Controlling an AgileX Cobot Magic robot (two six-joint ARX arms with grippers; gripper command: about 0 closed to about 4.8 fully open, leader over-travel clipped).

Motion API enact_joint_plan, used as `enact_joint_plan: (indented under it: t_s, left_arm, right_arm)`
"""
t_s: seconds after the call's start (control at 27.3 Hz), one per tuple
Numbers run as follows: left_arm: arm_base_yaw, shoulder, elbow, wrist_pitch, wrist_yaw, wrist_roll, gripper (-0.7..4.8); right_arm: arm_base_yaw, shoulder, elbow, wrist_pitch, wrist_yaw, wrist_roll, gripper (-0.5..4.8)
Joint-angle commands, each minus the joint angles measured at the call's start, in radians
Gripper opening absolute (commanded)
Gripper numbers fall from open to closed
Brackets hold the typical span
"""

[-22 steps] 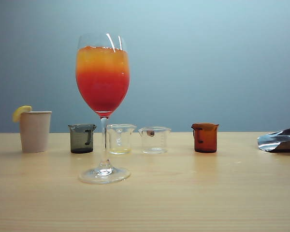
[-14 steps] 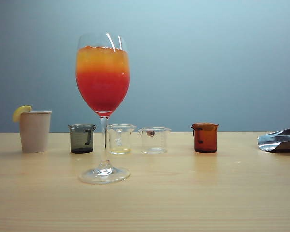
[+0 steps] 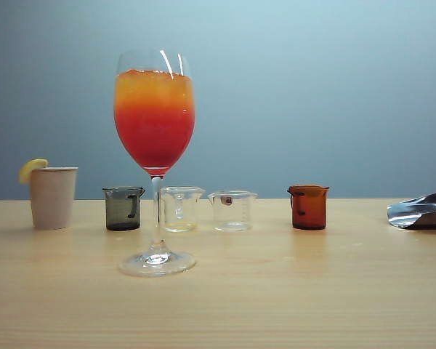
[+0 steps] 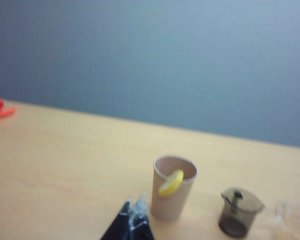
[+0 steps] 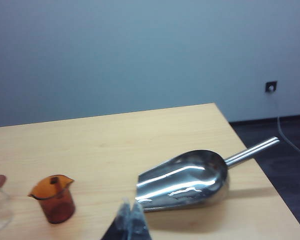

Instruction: Pick up the lemon slice from the paper cup on the left and carefully insert it into the rim of the goblet.

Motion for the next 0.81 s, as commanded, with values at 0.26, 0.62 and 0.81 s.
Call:
enact_joint_plan:
  t_s: [0.26, 0.62, 0.81]
  left_arm:
    - [0.001, 0.309, 0.331, -0.163, 0.116, 0.017, -0.06]
    - [0.000, 0.687, 0.563, -0.197, 0.236, 0.225, -0.05]
    - [0.000, 0.817, 0.576, -0.191, 0.257, 0.453, -0.06]
  right_arm:
    - [0.089, 0.340, 0.329, 0.010, -0.062, 0.006, -0.09]
    - [0.291, 0.562, 0.534, 0.011, -0.149, 0.008, -0.09]
    - [0.472, 0.634, 0.596, 0.011, -0.148, 0.005, -0.09]
